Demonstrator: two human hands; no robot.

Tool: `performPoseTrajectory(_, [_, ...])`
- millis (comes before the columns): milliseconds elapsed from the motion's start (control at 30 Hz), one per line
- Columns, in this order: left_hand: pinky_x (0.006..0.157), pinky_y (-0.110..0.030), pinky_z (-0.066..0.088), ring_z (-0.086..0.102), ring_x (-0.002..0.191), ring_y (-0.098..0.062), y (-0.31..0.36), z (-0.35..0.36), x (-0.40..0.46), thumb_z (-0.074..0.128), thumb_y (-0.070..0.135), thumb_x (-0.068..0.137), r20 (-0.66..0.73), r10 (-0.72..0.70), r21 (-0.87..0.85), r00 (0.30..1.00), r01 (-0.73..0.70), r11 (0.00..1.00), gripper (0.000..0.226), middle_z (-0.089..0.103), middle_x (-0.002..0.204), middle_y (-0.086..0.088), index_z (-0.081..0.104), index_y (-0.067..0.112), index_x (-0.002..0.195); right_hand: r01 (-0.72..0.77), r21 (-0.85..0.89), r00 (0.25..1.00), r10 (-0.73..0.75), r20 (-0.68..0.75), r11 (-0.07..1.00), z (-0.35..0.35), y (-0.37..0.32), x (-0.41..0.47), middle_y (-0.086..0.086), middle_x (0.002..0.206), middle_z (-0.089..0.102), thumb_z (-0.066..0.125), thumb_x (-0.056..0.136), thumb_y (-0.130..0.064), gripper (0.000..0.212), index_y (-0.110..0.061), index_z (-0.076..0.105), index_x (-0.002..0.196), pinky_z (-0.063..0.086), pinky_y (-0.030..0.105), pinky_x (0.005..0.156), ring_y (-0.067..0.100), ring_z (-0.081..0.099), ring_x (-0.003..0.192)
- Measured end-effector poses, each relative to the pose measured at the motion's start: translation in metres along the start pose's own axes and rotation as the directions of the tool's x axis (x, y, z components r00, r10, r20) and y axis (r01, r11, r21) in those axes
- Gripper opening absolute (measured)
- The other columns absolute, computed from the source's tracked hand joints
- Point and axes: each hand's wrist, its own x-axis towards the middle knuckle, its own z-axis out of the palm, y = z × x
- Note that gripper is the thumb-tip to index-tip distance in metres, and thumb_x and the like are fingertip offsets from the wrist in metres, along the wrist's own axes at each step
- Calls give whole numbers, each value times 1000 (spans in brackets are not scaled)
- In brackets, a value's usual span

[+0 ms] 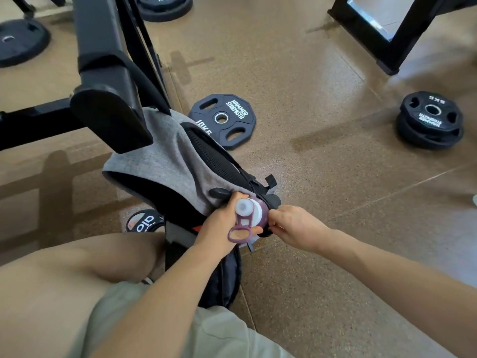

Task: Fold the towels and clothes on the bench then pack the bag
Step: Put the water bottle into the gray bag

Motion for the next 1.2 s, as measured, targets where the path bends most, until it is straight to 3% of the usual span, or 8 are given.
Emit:
performPoseTrajectory(167, [89,-41,55,68,104,-30,-10,-8,2,69,48,81,136,38,51,990,-45,998,67,67,117,-5,28,42,133,-72,80,997,75,-33,994,10,3,5,8,75,61,46,87,-28,20,-12,56,82,48,41,59,33,58,70])
performPoseTrajectory(267, [99,-42,51,62,120,-26,-15,-27,-3,69,32,87,231,46,110,972,-73,991,76,59,138,-6,22,41,146,-85,93,995,90,-50,992,17,1,7,8,72,60,61,85,-15,7,-11,57,81,42,35,57,33,58,67])
performPoseTrajectory(467, [78,-38,52,62,99,-28,-22,-47,-42,72,37,80,388,-93,490,917,-120,864,39,58,103,2,41,25,100,-302,208,948,317,-40,930,35,-1,32,9,80,71,67,82,-9,5,-10,65,87,52,42,66,35,67,78])
performPoseTrajectory(600, [96,-41,49,48,130,-30,-45,-41,-46,76,25,80,458,-232,738,858,-222,637,67,35,150,-5,45,24,139,-382,220,917,398,-32,898,37,-3,48,8,84,74,68,84,-12,6,-10,67,90,54,40,71,34,69,83])
performPoseTrajectory(733, [85,-41,44,47,128,-38,-47,-37,-33,63,5,90,458,-189,763,868,-276,585,72,12,163,-13,32,28,151,-403,240,906,422,-31,883,39,-3,56,7,81,73,68,83,-11,4,-10,66,85,54,42,69,33,68,80])
performPoseTrajectory(900, [94,-43,47,57,122,-33,-61,-27,-16,22,42,98,440,-64,711,896,-305,634,61,49,147,-10,32,26,156,-458,280,873,487,-41,844,37,2,61,8,74,70,69,81,-10,7,-8,62,79,52,42,66,32,65,74])
performPoseTrajectory(1067, [70,-42,42,59,110,-40,-45,-24,-10,48,6,99,513,-75,774,855,-423,472,40,44,134,-22,43,15,139,-503,332,842,539,-17,798,36,0,66,2,70,66,69,81,-8,11,-12,61,76,44,33,61,26,62,71])
performPoseTrajectory(1200, [65,-40,39,63,103,-38,-41,-36,-14,54,-4,92,515,-39,770,856,-442,460,42,51,123,-14,46,11,131,-574,477,761,649,11,666,39,-1,72,-1,78,68,66,84,-6,12,-17,62,85,42,24,60,18,63,76])
